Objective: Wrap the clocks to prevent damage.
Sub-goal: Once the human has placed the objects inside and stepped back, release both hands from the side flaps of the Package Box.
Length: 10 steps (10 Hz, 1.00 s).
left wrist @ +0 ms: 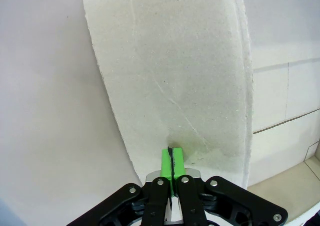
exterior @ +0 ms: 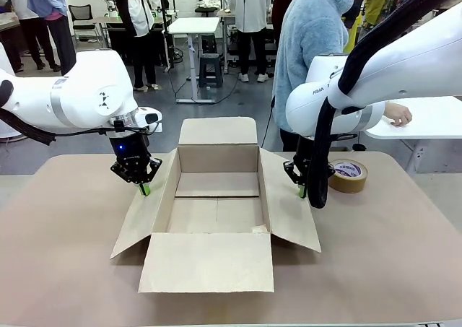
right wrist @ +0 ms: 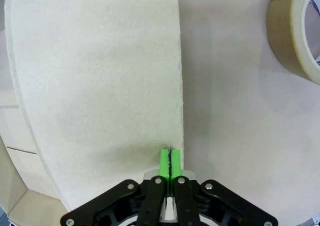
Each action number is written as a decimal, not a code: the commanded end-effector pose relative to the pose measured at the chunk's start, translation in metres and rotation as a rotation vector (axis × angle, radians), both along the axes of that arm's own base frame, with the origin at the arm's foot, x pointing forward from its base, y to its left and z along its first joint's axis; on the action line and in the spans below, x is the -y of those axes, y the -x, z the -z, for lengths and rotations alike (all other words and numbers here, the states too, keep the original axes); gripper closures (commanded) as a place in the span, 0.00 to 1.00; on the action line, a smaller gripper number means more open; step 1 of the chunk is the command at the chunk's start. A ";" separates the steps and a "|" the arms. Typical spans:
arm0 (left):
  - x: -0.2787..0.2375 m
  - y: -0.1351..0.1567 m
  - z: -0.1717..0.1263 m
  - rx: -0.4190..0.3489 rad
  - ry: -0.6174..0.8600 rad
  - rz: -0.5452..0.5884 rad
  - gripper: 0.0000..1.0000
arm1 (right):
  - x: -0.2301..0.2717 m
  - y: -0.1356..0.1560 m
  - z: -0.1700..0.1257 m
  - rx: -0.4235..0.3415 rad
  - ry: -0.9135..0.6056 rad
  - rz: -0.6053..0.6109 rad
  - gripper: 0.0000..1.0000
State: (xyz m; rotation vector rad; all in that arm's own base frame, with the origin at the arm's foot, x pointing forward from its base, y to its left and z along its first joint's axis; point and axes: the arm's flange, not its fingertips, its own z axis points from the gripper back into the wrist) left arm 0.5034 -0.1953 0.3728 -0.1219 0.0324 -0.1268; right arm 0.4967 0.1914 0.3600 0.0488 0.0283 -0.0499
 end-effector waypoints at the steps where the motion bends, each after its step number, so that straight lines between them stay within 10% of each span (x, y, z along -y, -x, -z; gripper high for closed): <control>1: -0.001 0.001 0.001 -0.003 -0.012 0.007 0.99 | 0.002 0.001 0.001 0.004 0.008 -0.010 0.99; 10: -0.001 0.001 0.001 -0.003 -0.012 0.007 0.99 | 0.002 0.001 0.001 0.004 0.008 -0.010 0.99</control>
